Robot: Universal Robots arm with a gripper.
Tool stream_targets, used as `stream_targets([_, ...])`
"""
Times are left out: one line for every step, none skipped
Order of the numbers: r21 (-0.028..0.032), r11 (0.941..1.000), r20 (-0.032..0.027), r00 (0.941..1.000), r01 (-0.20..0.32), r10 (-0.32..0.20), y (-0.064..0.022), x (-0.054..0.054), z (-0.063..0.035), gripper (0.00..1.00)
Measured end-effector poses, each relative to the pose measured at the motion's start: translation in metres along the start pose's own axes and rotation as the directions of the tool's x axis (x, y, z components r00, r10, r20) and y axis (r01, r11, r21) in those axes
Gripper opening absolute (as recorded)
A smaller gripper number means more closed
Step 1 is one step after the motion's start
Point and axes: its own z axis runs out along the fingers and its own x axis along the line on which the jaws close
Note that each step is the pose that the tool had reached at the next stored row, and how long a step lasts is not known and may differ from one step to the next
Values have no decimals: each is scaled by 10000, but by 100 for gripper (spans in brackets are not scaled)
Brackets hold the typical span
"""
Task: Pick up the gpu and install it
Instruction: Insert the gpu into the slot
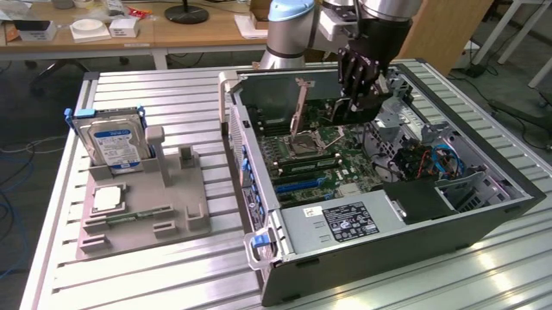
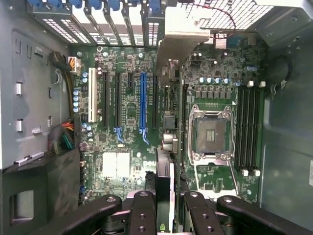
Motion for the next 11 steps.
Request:
stream_targets([0,10000,0,10000,0,0,14,0,18,27])
stream_targets([0,10000,0,10000,-1,1,29,1,36,27])
stream_targets([0,10000,-1,10000,-2,2,39,1,54,27])
stream_targets([0,10000,-1,10000,-2,2,47,2,70,27])
stream_targets([-1,10000,-1,10000,-2,2,56,3,87,27])
stream_targets([0,10000,0,10000,-2,2,61,3,102,27])
stream_targets([0,10000,0,10000,-2,2,69,4,136,27])
stream_targets([-1,10000,-1,10000,-1,1,71,5,154,27])
stream_targets([0,10000,0,10000,-2,2,73,5,174,27])
stream_targets([0,10000,1,10000,0,0,73,6,192,27])
stream_targets([0,10000,0,10000,1,-1,73,6,209,27])
